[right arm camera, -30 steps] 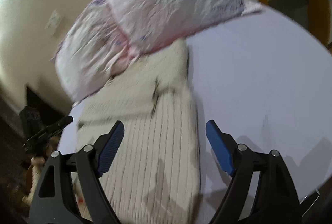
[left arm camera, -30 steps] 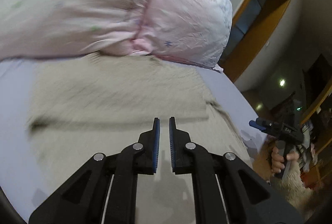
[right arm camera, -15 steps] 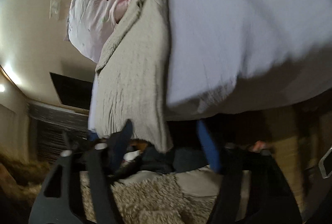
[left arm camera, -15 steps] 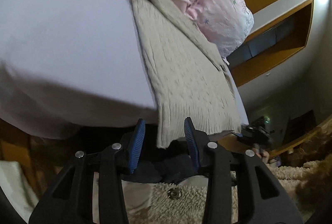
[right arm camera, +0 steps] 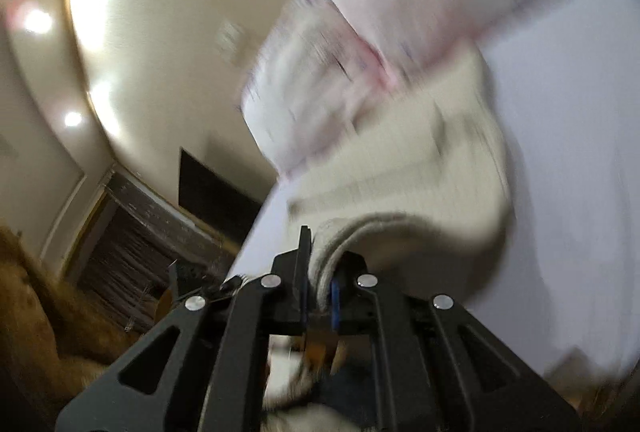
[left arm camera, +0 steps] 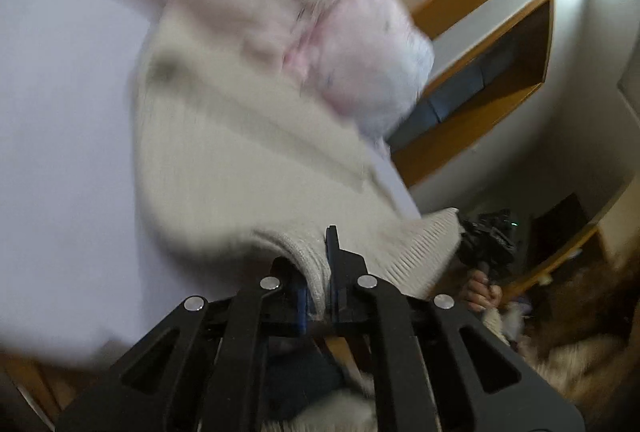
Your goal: Fold small clothes
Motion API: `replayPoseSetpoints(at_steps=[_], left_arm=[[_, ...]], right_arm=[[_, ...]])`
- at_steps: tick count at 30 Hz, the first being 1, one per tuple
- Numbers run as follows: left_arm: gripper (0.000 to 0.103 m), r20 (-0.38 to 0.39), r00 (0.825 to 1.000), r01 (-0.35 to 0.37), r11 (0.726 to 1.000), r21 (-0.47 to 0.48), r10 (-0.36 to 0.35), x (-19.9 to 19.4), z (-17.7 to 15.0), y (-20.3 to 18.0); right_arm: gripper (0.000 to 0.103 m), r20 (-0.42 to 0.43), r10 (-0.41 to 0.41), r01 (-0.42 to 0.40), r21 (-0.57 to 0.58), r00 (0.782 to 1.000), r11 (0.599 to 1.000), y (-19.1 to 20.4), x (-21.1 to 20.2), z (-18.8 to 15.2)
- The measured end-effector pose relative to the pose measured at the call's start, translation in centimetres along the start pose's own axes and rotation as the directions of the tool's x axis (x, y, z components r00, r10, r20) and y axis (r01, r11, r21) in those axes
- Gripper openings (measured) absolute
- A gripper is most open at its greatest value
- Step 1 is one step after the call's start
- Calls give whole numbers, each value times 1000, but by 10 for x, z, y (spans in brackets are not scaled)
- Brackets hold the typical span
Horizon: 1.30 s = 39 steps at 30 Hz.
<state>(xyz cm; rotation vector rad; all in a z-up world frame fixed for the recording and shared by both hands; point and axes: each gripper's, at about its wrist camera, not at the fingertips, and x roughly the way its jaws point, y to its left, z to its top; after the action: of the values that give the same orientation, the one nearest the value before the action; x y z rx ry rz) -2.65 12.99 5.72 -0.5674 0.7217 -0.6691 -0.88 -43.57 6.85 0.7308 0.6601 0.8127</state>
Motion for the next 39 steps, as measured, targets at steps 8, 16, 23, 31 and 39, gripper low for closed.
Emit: replayPoseSetpoints(at_steps=[8,16,23,31,39], left_arm=[[7,114,930,-350,936,-27,350,116,174,41],[14,-54,937,-349,929,-123,345,154,175,93],[86,34,930,-353,915,-197,366,82,163,104],[60,-85,931,-366,905,-219,356,103,127,121],[61,-55,831,-554,818,-154,553,110,121,109]], right_arm=[[7,187,-291,274,112,938,955,-58,114,127],[79,104,-609,573,247,786,781,-118,169,143],[96,285,-591,577,140,755,805,-85,136,138],[96,195,-581,572,102,790,814,-93,142,119],[96,237,-529,519,110,815,848,-98,123,120]])
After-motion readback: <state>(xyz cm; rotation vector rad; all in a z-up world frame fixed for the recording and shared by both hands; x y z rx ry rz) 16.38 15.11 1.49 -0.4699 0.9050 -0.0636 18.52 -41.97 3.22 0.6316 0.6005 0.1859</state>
